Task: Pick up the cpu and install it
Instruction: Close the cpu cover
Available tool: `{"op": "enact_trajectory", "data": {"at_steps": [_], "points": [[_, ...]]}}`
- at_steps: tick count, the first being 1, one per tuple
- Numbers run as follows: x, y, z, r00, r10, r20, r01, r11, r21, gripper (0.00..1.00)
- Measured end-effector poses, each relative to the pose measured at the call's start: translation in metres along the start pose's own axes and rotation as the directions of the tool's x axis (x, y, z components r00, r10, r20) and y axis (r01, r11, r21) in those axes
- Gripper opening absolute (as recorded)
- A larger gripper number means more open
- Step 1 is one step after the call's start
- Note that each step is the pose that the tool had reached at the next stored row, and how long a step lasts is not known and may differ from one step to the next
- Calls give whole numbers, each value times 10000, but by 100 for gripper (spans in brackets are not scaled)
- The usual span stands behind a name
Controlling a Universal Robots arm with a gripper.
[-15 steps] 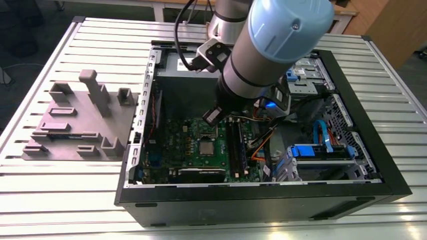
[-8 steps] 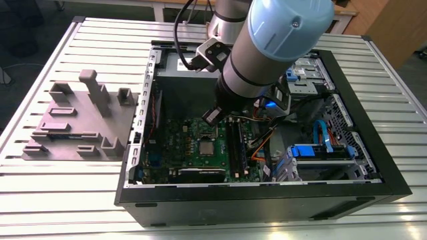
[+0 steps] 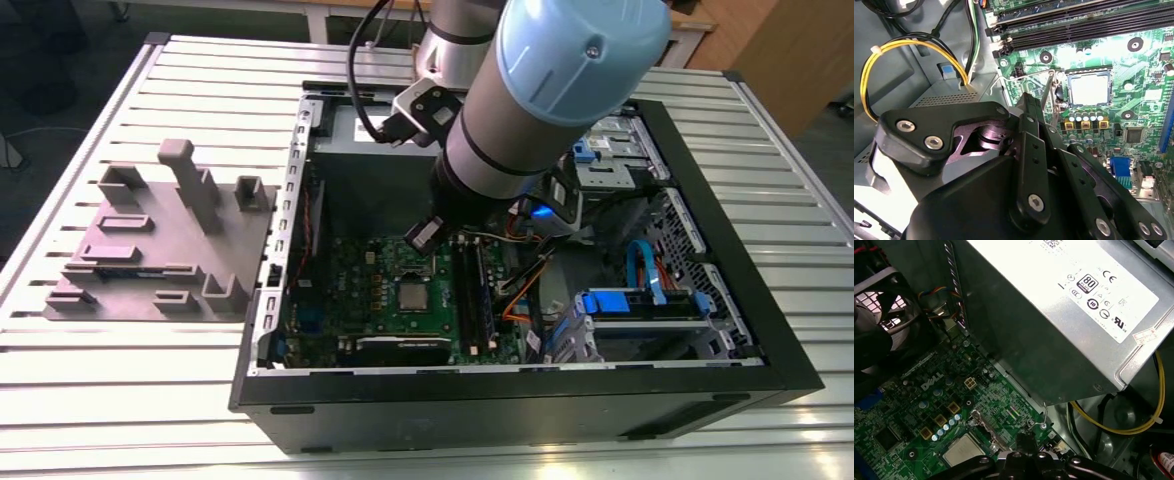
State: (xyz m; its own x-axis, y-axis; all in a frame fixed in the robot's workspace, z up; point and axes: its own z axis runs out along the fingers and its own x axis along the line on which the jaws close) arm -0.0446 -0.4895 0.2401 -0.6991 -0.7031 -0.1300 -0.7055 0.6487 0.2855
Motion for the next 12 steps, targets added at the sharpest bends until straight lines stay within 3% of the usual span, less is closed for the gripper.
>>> {"op": "enact_trajectory", "data": {"at_steps": [6,12], "points": [[14,-13,-6,10000,-1,-3,1,10000,2,11],[48,-44,-20,10000,8,-64,-7,10000,62,11]]}}
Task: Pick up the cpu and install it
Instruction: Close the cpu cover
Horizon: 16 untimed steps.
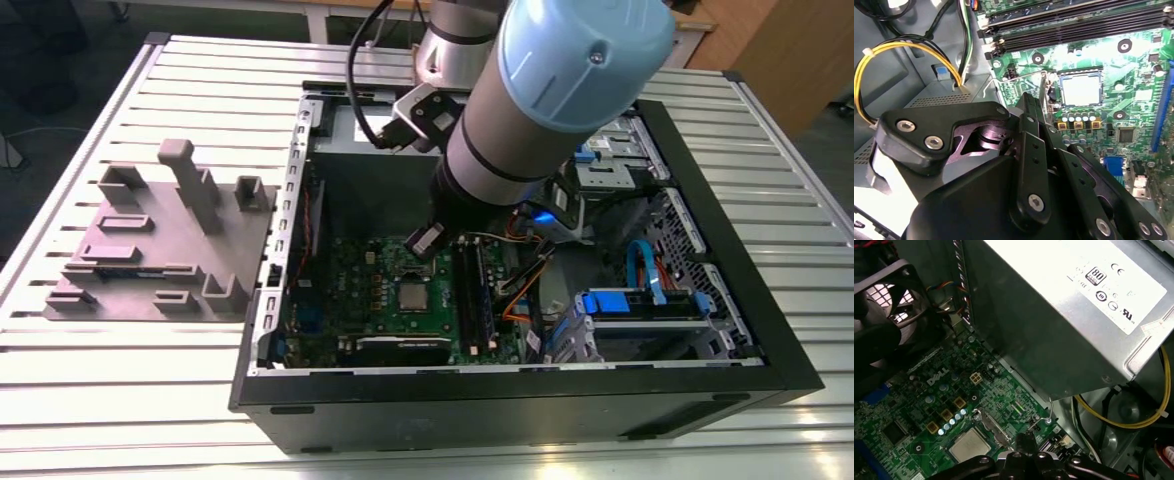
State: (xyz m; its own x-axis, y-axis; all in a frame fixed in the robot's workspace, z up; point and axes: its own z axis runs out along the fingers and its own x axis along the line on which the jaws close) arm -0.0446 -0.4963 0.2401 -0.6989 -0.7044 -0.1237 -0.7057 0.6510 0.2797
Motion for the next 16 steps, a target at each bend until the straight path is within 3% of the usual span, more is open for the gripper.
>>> {"op": "enact_trajectory", "data": {"at_steps": [16], "points": [[66,-61,-26,9999,15,-103,-14,9999,101,11]]}}
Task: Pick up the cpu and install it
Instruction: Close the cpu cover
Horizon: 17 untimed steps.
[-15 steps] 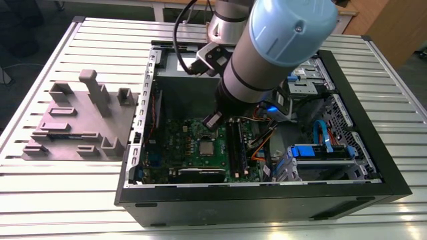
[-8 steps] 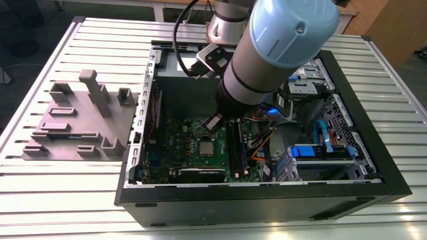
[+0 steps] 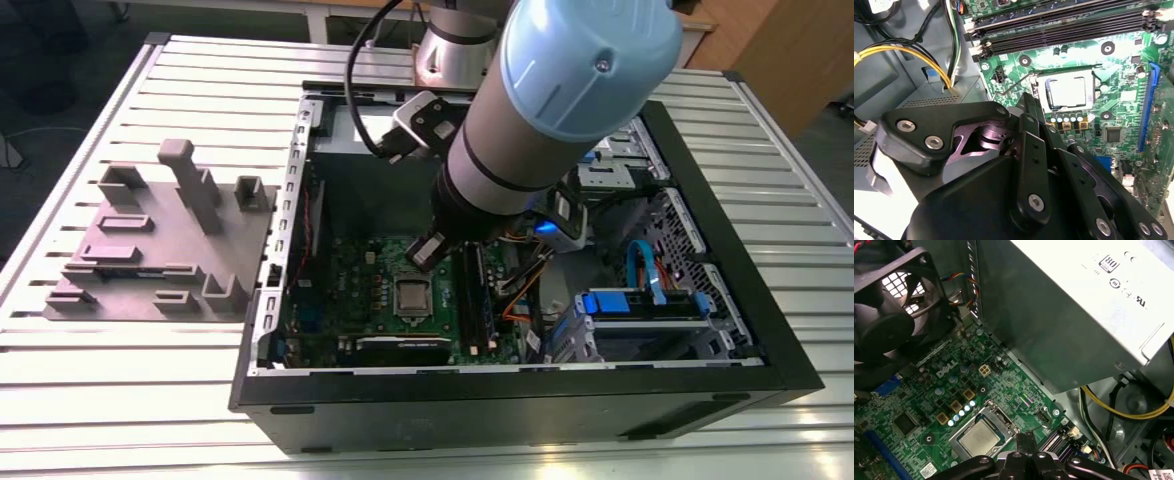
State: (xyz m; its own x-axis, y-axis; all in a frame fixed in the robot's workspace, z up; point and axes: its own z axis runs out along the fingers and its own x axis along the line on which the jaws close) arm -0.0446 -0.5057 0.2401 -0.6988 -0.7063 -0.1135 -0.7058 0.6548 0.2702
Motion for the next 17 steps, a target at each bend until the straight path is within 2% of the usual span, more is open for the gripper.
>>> {"op": "enact_trajectory", "data": {"at_steps": [15,17], "points": [[11,-10,-4,10000,2,-10,-2,10000,10,11],[30,-2,-3,10000,-2,-14,2,10000,12,11]]}}
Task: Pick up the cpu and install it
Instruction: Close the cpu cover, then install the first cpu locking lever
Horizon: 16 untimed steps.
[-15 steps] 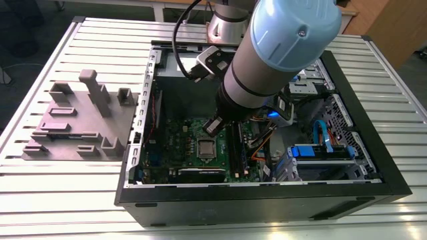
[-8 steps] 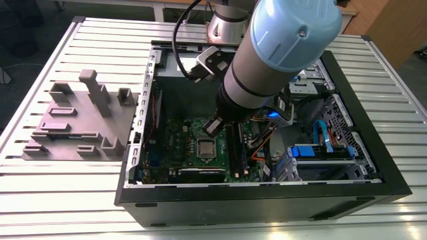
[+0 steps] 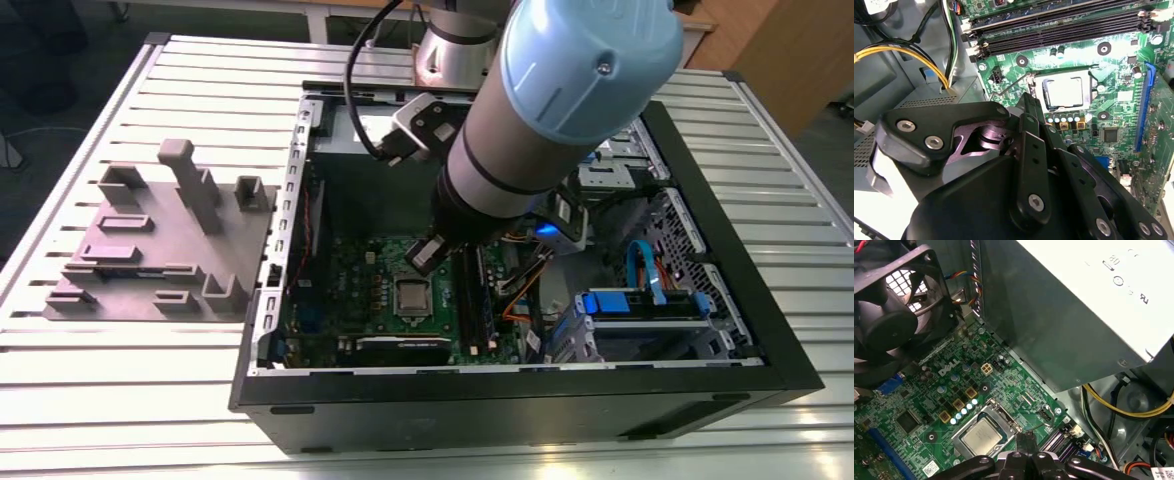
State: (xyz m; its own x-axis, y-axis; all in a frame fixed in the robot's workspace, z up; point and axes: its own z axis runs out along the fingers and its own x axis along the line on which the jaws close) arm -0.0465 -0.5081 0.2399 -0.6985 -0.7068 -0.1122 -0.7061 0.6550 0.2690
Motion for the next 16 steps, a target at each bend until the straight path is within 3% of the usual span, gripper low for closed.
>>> {"op": "enact_trajectory", "data": {"at_steps": [3,7,16], "points": [[55,48,15,10000,5,-57,-5,10000,48,11],[116,16,2,9999,16,-123,-14,9999,110,11],[130,15,0,9999,16,-131,-14,9999,117,11]]}}
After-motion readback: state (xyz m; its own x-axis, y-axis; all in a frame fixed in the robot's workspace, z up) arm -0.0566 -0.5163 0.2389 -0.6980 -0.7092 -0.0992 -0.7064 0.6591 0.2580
